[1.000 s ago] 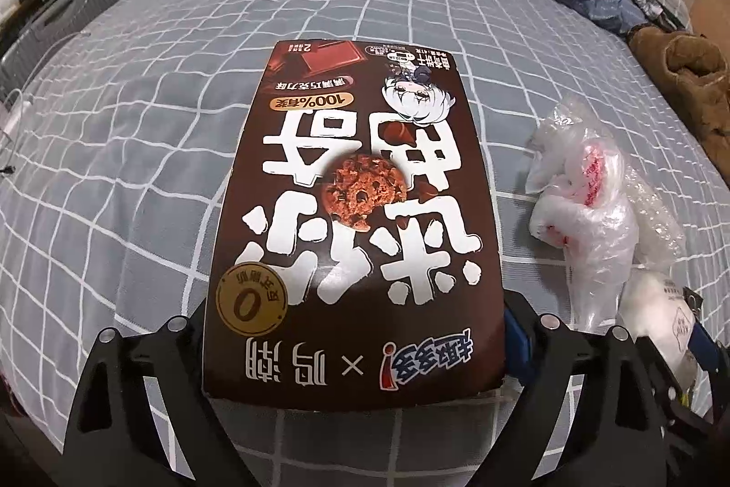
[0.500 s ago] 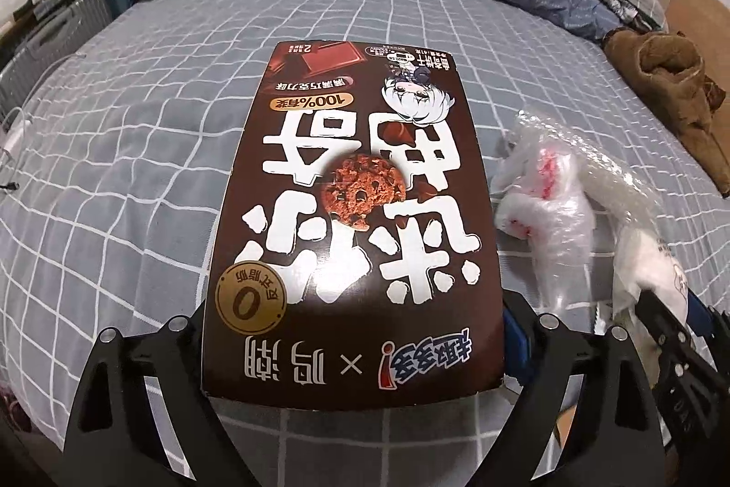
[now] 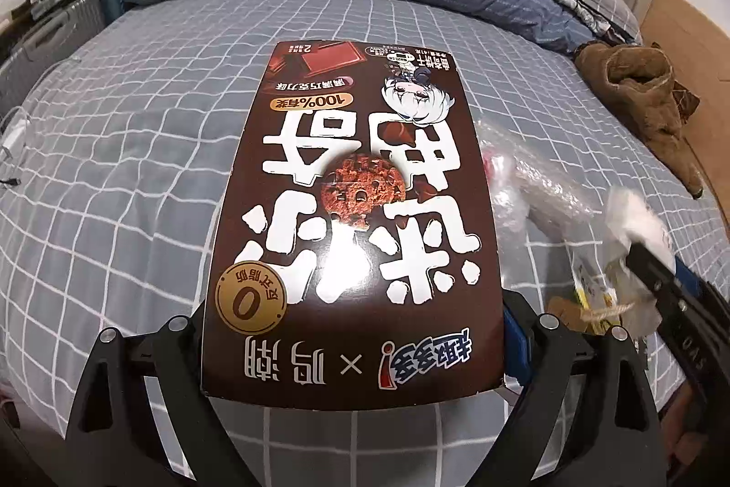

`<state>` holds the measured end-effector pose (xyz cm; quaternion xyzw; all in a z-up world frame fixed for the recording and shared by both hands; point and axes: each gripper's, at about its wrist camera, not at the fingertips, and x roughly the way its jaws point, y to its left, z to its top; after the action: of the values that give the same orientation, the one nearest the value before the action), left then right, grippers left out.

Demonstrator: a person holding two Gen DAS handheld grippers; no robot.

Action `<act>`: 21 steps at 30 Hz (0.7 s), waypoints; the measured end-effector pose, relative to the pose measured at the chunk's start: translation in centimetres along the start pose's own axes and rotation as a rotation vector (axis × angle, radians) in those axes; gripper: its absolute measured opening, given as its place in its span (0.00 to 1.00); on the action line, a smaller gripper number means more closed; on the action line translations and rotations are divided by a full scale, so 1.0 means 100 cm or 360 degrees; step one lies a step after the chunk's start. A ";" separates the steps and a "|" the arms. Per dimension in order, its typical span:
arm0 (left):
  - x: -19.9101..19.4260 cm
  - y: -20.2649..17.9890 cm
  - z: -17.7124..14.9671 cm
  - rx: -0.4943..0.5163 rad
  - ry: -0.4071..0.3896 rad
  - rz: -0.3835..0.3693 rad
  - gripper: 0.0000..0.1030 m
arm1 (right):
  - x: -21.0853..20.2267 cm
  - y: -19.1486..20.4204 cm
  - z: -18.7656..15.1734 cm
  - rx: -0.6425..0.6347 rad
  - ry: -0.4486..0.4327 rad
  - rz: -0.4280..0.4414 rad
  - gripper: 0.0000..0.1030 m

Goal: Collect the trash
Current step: 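Lift the chocolate box and mask bag off the bed and carry them over the bin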

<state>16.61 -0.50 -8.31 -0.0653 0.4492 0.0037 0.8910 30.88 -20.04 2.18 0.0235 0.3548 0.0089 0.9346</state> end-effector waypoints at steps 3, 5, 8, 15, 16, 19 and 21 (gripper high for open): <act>-0.004 -0.001 -0.003 0.0008 0.0004 0.0001 0.85 | -0.011 0.000 0.000 0.0008 -0.0028 0.0015 0.46; -0.008 0.001 -0.006 0.0010 0.0003 -0.0001 0.85 | -0.019 0.001 -0.001 0.0008 -0.0048 0.0026 0.46; -0.014 -0.002 -0.006 0.0019 -0.0002 -0.0002 0.85 | -0.030 0.002 -0.002 0.0003 -0.0066 0.0049 0.46; -0.024 -0.002 -0.017 0.0036 0.0000 -0.0003 0.85 | -0.034 0.000 -0.015 -0.0014 -0.0008 0.0059 0.48; -0.024 -0.002 -0.017 0.0034 0.0004 -0.0005 0.85 | -0.032 -0.002 -0.017 -0.0009 0.0005 0.0057 0.48; -0.027 -0.002 -0.020 0.0037 0.0006 -0.0008 0.85 | -0.036 -0.005 -0.020 0.0025 0.0010 0.0071 0.48; -0.031 -0.002 -0.023 0.0038 0.0005 -0.0010 0.85 | -0.042 -0.006 -0.021 0.0023 -0.0007 0.0074 0.48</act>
<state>12.94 -0.77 -7.20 -0.0562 0.4504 -0.0045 0.8911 26.33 -20.65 3.37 0.0386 0.3521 0.0281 0.9347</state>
